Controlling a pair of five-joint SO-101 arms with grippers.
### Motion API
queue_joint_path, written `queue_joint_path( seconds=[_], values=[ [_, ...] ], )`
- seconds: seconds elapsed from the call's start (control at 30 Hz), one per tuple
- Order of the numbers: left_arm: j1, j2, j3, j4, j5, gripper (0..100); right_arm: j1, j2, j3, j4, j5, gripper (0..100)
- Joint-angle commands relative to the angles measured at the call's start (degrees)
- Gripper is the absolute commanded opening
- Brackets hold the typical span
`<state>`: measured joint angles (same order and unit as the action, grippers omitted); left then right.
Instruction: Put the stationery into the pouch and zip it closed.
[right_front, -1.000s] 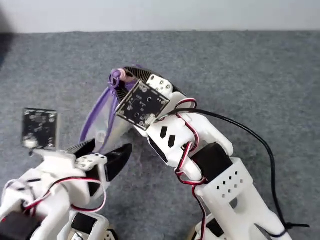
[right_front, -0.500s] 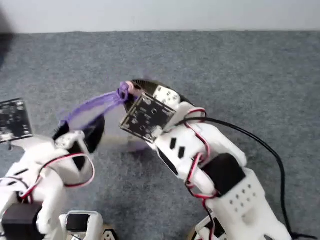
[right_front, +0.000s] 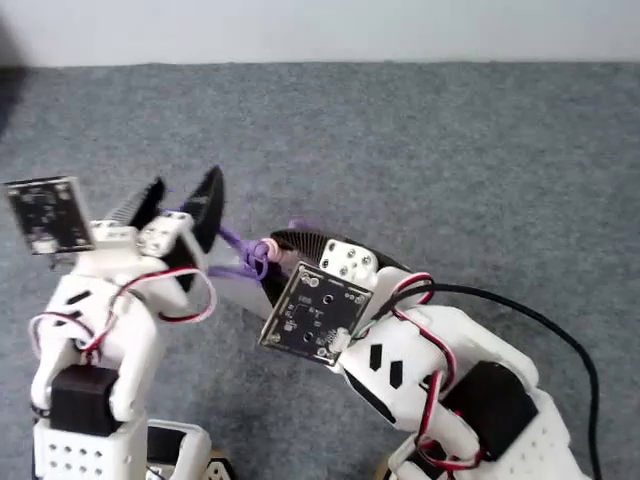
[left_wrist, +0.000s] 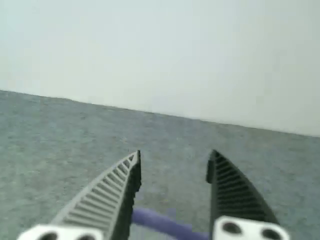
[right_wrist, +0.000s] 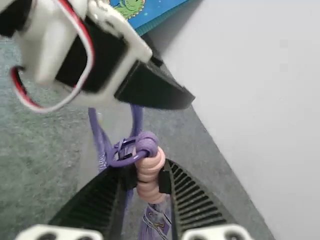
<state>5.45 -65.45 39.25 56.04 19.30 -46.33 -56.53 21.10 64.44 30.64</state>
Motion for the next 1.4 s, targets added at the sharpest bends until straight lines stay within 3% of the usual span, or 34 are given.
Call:
queue_joint_path(
  seconds=[0.0,0.23,0.43,0.53,0.77,1.0,1.2,1.37],
  values=[
    [3.3,-0.5,-0.7,-1.9,3.3,14,-0.6,-1.0,-0.6,1.4,-0.1,0.7],
    [4.0,-0.3,-0.4,-7.4,9.5,14,-0.7,-1.0,-0.3,4.1,-5.7,0.7],
    [8.6,-0.4,-1.8,-8.8,11.6,14,-1.6,-1.1,2.5,8.5,-6.2,0.7],
    [6.8,-0.8,-6.0,-3.4,11.7,14,0.2,-1.1,2.9,8.4,-6.2,0.7],
    [6.2,-0.9,-20.5,17.4,11.6,14,4.0,-1.1,2.9,8.4,-6.2,0.7],
    [6.3,-0.9,-32.4,30.0,9.9,14,5.9,-1.1,3.0,8.4,-6.3,0.7],
    [5.9,-0.8,-32.4,42.6,5.8,14,8.2,-1.1,3.1,5.8,-6.3,0.7],
    [5.8,-0.8,-23.4,43.1,5.5,14,8.2,-1.1,3.1,6.1,-6.3,0.7]
  ],
)
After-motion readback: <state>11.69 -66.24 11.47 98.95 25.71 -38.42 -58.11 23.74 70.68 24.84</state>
